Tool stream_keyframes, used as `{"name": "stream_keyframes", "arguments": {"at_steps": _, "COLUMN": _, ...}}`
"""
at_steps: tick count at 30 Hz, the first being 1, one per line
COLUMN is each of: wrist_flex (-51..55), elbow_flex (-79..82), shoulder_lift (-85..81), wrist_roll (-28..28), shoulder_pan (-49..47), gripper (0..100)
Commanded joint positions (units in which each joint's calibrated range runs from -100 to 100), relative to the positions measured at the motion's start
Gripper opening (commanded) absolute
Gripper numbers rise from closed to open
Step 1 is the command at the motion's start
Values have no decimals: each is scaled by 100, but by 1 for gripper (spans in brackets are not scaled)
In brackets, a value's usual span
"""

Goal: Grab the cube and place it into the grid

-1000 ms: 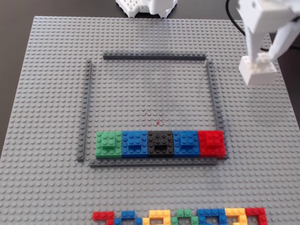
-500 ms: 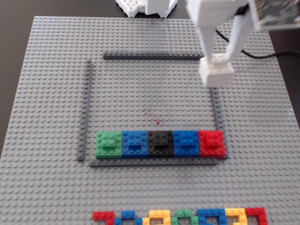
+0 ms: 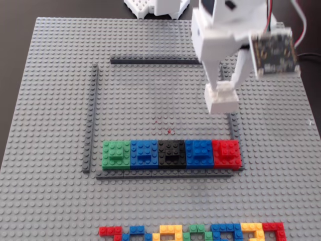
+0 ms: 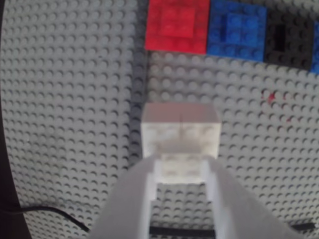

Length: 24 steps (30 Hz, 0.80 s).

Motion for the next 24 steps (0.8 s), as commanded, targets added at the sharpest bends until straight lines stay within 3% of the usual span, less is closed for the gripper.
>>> {"name": "stream_keyframes", "arguments": {"at_steps": 1, "wrist_flex": -71, "elbow_flex": -564, "shoulder_lift": 126, "wrist_roll": -39, "shoulder_pan": 23, "gripper": 4}}
{"name": "stream_keyframes", "arguments": {"at_steps": 24, "wrist_flex": -315, "elbow_flex": -1017, "shoulder_lift": 1080, "wrist_roll": -63, "shoulder_pan": 67, "gripper": 5}}
